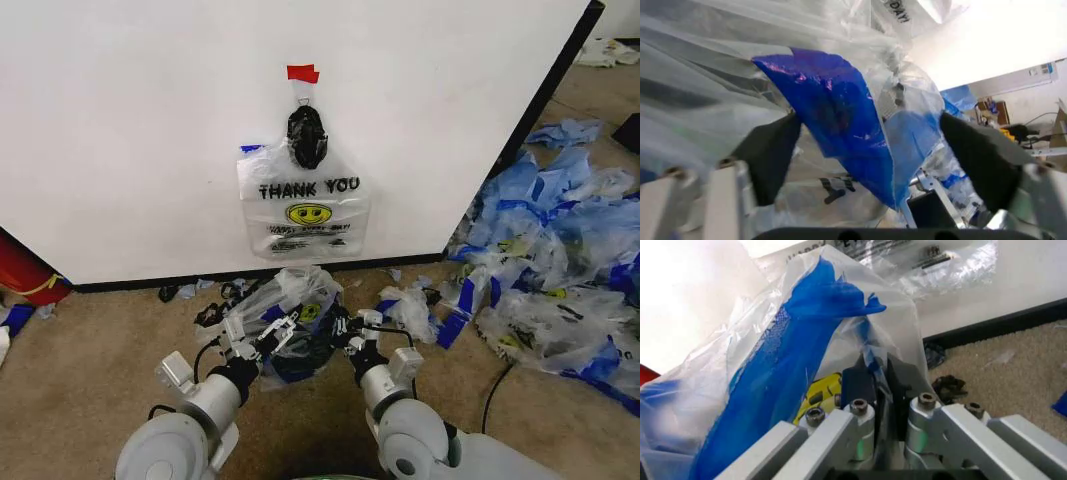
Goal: Pick up the garbage bag from the wall and place it over the trash bin.
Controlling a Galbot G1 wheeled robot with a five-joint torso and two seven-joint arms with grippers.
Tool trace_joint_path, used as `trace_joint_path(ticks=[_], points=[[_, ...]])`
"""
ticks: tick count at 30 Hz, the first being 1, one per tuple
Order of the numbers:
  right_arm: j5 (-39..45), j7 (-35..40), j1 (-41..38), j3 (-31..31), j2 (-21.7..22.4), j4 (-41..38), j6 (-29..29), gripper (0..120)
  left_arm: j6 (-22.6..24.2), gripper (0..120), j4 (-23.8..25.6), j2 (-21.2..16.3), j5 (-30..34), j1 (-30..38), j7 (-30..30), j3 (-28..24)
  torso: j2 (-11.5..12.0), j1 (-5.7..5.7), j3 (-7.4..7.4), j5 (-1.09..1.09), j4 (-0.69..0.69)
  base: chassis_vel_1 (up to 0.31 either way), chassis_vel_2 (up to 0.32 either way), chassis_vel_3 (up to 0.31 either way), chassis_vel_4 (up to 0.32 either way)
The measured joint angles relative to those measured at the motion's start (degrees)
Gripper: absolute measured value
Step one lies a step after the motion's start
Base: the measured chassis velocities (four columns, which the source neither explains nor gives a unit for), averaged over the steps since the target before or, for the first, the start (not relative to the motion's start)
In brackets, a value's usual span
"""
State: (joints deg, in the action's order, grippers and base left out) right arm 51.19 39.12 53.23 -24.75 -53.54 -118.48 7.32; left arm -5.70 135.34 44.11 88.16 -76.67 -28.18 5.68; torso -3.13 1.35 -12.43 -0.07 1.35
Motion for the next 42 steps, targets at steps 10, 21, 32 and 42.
trace_joint_path(ticks=[10, 21, 32, 42], points=[[-0.3, 0.1, 0.0, -0.2, -0.5, 0.2, 0.0, 1, -0.3, 41, -1.3, 0.5, -1.2, 0.0, 0.2, -0.8, 0.0, 0.00, 0.00, 0.00, 0.00, 0.000, 0.000, 0.000, 0.000], [-1.1, 0.0, 0.7, -0.7, -0.7, 0.3, 0.0, 1, -1.0, 1, -0.6, 1.1, -0.8, 0.7, 0.6, -0.8, 0.0, 0.00, 0.00, 0.00, 0.00, 0.000, 0.000, 0.000, 0.000], [-2.7, -2.3, 3.0, -2.2, 1.2, -0.2, 0.6, 1, -2.1, 0, 0.5, 0.2, -0.1, 2.2, 1.8, 0.6, 0.0, 0.00, 0.00, 0.01, -0.01, 0.000, 0.000, 0.000, 0.000], [-4.1, -6.2, 6.6, -0.7, 3.7, -2.0, 2.8, 1, -3.0, 0, -3.6, -0.6, -1.2, 4.2, 2.4, 0.6, 0.0, 0.00, 0.00, 0.00, 0.00, 0.000, 0.000, 0.000, 0.000]])
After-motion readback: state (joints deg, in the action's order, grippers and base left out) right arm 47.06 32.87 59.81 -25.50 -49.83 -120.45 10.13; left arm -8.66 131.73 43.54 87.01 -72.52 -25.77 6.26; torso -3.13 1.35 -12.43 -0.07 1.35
